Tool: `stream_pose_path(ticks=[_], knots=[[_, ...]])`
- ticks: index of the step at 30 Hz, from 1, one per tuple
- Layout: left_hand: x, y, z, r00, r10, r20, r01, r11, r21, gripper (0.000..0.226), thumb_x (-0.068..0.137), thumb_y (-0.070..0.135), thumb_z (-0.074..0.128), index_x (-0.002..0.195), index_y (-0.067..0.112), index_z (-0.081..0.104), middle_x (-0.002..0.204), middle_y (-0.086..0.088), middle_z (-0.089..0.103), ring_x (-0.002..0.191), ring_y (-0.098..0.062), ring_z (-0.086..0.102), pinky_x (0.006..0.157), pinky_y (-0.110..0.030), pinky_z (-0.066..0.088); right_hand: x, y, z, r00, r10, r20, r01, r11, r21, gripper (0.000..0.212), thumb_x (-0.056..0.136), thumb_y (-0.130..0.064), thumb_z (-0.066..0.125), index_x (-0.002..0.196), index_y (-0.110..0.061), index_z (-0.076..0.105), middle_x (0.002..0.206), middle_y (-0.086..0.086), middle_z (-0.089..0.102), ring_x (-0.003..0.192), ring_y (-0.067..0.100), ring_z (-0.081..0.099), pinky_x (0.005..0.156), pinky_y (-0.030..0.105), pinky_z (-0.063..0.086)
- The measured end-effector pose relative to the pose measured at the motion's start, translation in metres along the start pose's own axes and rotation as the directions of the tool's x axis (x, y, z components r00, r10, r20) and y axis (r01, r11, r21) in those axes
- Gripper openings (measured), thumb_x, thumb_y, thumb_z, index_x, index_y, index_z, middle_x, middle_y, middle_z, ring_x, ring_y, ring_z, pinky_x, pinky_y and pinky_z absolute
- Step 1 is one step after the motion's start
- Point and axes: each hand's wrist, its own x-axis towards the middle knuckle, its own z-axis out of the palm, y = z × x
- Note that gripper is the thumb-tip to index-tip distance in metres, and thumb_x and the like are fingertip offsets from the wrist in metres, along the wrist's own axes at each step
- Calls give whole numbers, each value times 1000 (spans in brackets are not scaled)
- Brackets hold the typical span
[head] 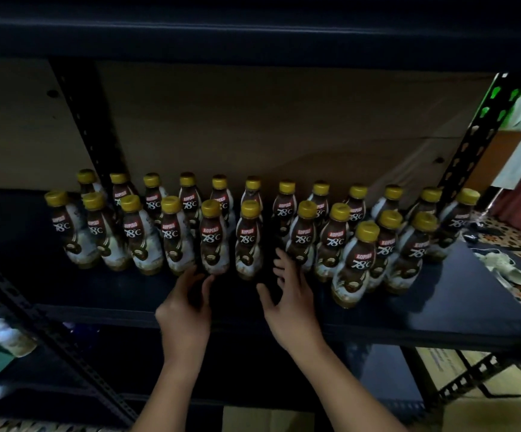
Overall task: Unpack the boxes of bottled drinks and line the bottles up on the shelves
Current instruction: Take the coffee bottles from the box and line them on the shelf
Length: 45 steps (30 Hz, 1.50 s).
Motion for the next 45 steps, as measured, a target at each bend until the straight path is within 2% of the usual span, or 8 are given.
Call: stream_pose_path(ticks=[5,9,13,17,21,29,35,45], knots=[[-16,27,14,998,-55,37,59,988,-142,17,91,14,74,108,13,71,95,11,70,87,-7,69,81,1,40,-15,19,-52,854,-390,-344,314,914,-257,28,90,-4,71,116,-13,65,102,0,61,90,1,58,77,22,55],[-26,64,43,987,91,135,-54,965,-256,28,91,14,74,119,11,70,113,7,71,103,-1,68,90,-17,54,-13,13,-89,675,-500,-542,316,860,-400,42,86,-14,77,121,-13,54,118,12,50,112,18,50,96,22,44],[-21,106,69,944,91,317,36,927,-373,69,95,21,72,155,19,39,152,12,45,141,6,40,113,-11,34,-5,13,-100,726,-374,-577,158,908,-389,79,77,-27,85,138,-18,35,133,14,39,127,24,35,107,43,36],[-13,118,96,927,83,366,40,948,-317,90,96,24,70,162,27,10,164,13,18,148,14,11,113,0,10,-4,20,-95,777,-281,-564,137,949,-283,89,77,-15,83,147,-22,29,143,6,38,134,22,39,110,53,40],[-13,109,111,930,59,363,50,958,-283,83,100,25,64,164,20,10,165,1,23,153,-6,20,115,-4,12,-11,23,-91,766,-251,-592,187,968,-169,89,74,-1,81,145,-23,32,144,3,35,139,23,36,110,56,40],[-17,107,115,932,13,361,95,956,-279,72,102,29,59,162,24,19,162,5,30,149,-4,26,116,-18,22,-19,65,-148,653,-234,-720,73,966,-248,73,83,-4,72,144,-14,32,137,17,39,128,29,38,102,61,38],[-18,108,115,931,14,364,93,957,-276,72,102,29,58,162,27,18,161,4,31,150,-8,27,118,-26,25,-11,85,-191,676,-159,-720,-45,966,-255,65,96,-18,66,148,-23,27,145,7,37,137,29,34,116,59,26],[-18,109,117,929,11,370,89,964,-251,73,102,30,58,162,27,17,162,5,31,148,-4,26,118,-26,25,20,90,-213,703,-6,-711,-119,985,-127,71,89,-8,71,143,-30,29,144,8,44,135,31,39,109,62,36]])
